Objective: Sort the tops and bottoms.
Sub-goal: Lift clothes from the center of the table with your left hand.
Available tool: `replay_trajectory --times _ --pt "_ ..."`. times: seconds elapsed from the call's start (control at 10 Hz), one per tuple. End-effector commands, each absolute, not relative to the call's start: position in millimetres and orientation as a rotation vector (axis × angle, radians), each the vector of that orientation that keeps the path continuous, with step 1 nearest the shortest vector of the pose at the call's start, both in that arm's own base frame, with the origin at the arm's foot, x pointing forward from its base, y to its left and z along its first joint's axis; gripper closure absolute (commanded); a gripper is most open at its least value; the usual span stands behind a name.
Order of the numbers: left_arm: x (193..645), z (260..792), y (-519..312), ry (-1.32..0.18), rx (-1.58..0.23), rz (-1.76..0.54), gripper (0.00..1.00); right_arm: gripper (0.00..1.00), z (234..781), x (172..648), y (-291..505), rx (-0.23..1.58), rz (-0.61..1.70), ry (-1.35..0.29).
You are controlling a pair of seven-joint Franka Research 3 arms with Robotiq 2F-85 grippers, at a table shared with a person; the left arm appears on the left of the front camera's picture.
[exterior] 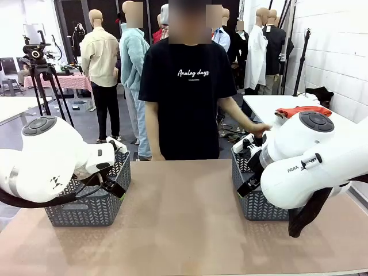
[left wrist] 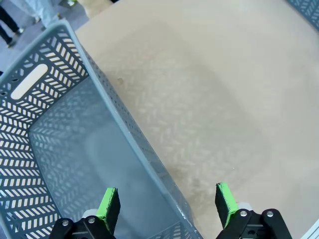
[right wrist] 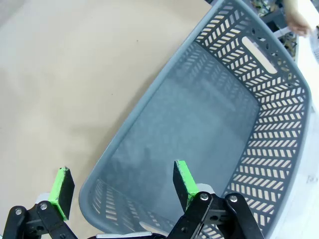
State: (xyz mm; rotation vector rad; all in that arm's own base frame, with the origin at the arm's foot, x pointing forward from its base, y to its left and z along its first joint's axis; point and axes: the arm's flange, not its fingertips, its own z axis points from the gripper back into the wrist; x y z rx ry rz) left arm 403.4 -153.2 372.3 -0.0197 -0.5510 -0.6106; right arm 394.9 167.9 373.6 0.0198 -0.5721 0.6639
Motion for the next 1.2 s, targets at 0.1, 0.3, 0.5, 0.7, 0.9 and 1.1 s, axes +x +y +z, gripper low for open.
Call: replay_trajectory --times 0.1,0.3,0.5,0.7,0.9,1.1 --pt "403.7 371.9 -151.4 -0.550 -0.020 -0.607 0.00 0.00 373.6 395.0 167.8 0.020 0.664 -0.572" --pt "403.7 371.9 -151.4 -0.550 -0.020 -0.607 0.00 0.00 373.6 395.0 167.8 0.020 0.664 -0.572" --pt "403.7 371.9 -151.4 -0.550 -0.020 -0.607 0.00 0.00 373.6 395.0 167.8 0.020 0.664 -0.572" --pt "403.7 371.9 -151.4 -0.550 -0.020 -0.607 0.00 0.00 373.6 395.0 167.8 0.020 0.664 -0.572" --pt "403.7 371.9 -151.4 -0.550 -0.020 -0.607 0.00 0.00 373.6 395.0 167.8 0.020 0.664 -0.572" --pt "403.7 371.9 -151.4 -0.550 -0.020 -0.607 0.00 0.00 373.6 395.0 167.8 0.020 0.664 -0.572"
